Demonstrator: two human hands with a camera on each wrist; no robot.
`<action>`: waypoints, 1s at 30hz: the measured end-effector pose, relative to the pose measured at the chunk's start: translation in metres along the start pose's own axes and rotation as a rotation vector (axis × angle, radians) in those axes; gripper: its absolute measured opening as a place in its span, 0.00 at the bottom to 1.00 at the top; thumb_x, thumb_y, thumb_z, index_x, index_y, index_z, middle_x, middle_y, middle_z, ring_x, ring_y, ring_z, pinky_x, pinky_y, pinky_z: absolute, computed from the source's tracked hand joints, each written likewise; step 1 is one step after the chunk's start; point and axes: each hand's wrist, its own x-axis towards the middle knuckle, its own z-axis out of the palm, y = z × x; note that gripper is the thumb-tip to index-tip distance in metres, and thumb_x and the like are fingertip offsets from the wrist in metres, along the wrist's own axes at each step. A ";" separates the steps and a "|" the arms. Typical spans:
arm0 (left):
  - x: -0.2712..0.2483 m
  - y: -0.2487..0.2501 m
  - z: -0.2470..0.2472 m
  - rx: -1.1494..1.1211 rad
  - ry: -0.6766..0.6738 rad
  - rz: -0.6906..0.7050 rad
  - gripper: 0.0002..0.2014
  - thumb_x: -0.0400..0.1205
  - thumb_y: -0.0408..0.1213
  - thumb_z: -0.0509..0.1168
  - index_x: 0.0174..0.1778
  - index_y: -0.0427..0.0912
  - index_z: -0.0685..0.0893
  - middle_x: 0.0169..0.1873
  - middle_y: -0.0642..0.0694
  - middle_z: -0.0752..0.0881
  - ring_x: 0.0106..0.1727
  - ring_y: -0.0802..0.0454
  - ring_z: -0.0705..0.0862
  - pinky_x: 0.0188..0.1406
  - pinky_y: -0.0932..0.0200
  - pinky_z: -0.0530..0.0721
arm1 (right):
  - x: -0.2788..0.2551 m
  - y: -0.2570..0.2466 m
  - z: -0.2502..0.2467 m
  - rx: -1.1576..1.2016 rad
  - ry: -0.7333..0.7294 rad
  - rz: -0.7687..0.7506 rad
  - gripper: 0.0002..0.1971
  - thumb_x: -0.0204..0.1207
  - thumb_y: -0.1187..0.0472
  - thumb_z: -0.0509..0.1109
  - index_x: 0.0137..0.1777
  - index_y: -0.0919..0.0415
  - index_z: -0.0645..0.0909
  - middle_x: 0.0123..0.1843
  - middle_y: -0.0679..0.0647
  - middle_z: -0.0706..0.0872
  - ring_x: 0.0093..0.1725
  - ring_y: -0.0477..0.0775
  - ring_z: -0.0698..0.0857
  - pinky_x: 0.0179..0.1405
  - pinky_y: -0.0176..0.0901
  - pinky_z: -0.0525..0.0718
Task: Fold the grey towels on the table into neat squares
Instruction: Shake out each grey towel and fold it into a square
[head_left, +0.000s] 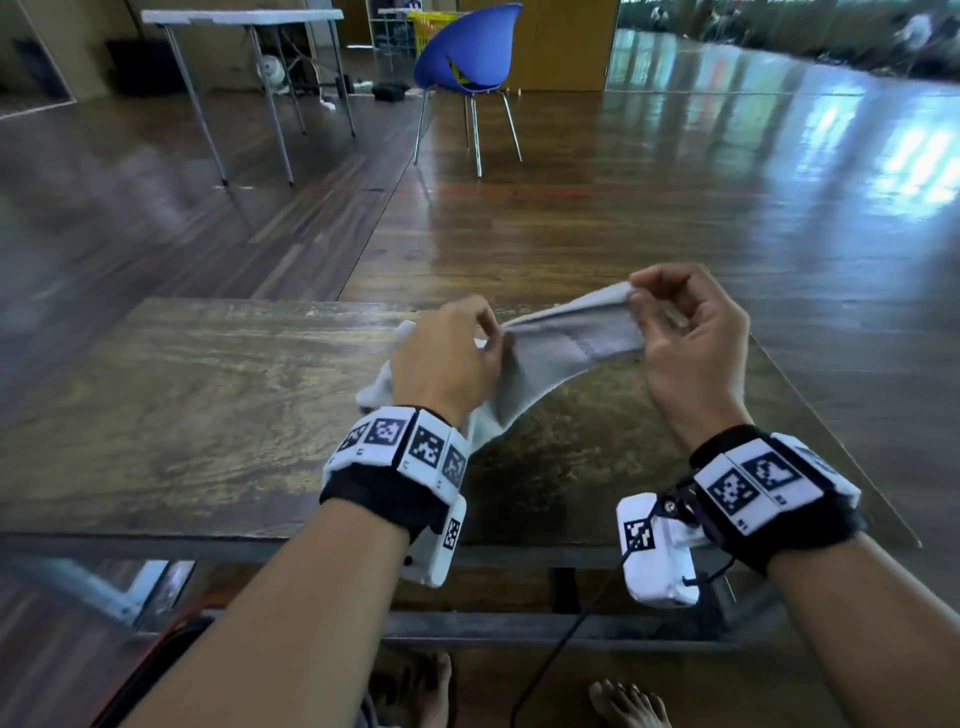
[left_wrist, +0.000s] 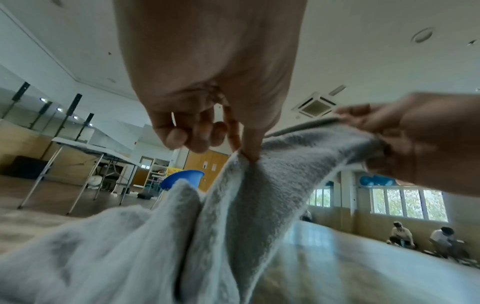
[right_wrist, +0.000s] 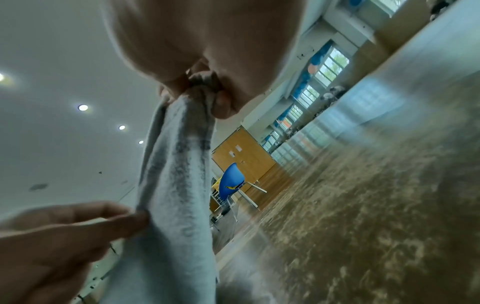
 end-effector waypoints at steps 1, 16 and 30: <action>0.001 0.004 -0.006 -0.012 0.015 0.003 0.06 0.81 0.49 0.70 0.42 0.52 0.86 0.36 0.54 0.84 0.42 0.49 0.86 0.39 0.55 0.81 | 0.001 0.001 -0.004 -0.023 0.031 -0.009 0.08 0.81 0.70 0.72 0.52 0.56 0.85 0.48 0.44 0.87 0.48 0.34 0.85 0.49 0.27 0.83; -0.023 0.048 -0.009 -0.396 -0.487 -0.502 0.29 0.74 0.66 0.67 0.44 0.38 0.88 0.36 0.39 0.92 0.34 0.42 0.92 0.35 0.49 0.93 | -0.043 -0.014 -0.002 -0.027 -0.550 0.185 0.06 0.85 0.66 0.68 0.50 0.61 0.88 0.48 0.55 0.93 0.50 0.45 0.89 0.55 0.44 0.87; -0.034 0.073 0.001 -0.392 -0.660 0.191 0.19 0.86 0.32 0.60 0.70 0.56 0.77 0.45 0.57 0.85 0.43 0.59 0.84 0.43 0.61 0.78 | -0.026 0.002 -0.038 -0.230 -0.581 0.031 0.28 0.76 0.72 0.70 0.67 0.39 0.77 0.64 0.47 0.81 0.61 0.52 0.81 0.53 0.45 0.84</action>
